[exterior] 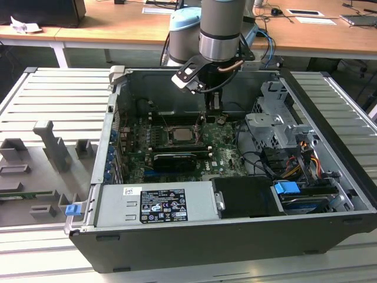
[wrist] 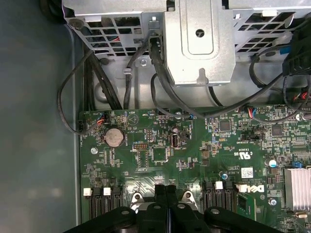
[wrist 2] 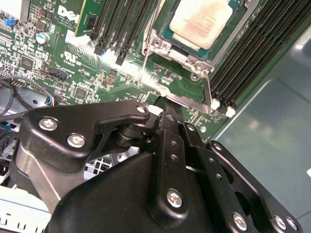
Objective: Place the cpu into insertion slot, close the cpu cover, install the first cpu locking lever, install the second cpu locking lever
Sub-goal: 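Close the cpu cover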
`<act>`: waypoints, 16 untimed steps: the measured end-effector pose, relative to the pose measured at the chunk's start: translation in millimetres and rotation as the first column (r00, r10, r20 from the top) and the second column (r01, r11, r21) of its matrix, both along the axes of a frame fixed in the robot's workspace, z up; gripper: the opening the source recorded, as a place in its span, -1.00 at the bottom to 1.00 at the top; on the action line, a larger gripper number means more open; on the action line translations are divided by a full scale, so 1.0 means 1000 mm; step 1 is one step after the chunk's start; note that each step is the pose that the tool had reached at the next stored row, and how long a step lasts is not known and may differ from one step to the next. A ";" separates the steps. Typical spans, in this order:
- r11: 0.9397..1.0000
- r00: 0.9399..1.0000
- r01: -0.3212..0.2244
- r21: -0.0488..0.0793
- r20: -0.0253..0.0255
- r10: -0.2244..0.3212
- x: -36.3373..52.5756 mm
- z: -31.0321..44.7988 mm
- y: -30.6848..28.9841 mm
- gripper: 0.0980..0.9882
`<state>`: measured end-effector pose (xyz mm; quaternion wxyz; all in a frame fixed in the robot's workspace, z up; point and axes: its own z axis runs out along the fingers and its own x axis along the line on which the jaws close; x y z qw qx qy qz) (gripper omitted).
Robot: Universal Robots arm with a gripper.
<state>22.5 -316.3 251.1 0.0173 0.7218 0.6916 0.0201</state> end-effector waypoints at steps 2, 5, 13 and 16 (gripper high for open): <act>1.000 1.000 0.000 0.000 0.000 0.000 -0.0005 0.0000 0.0000 -0.98; 1.000 1.000 0.000 0.000 0.000 0.000 -0.0013 0.0000 0.0000 -0.98; 1.000 1.000 0.000 0.000 0.000 0.000 -0.0049 0.0000 0.0000 -0.98; 1.000 1.000 0.000 0.000 0.000 0.000 -0.0065 0.0000 0.0000 -0.98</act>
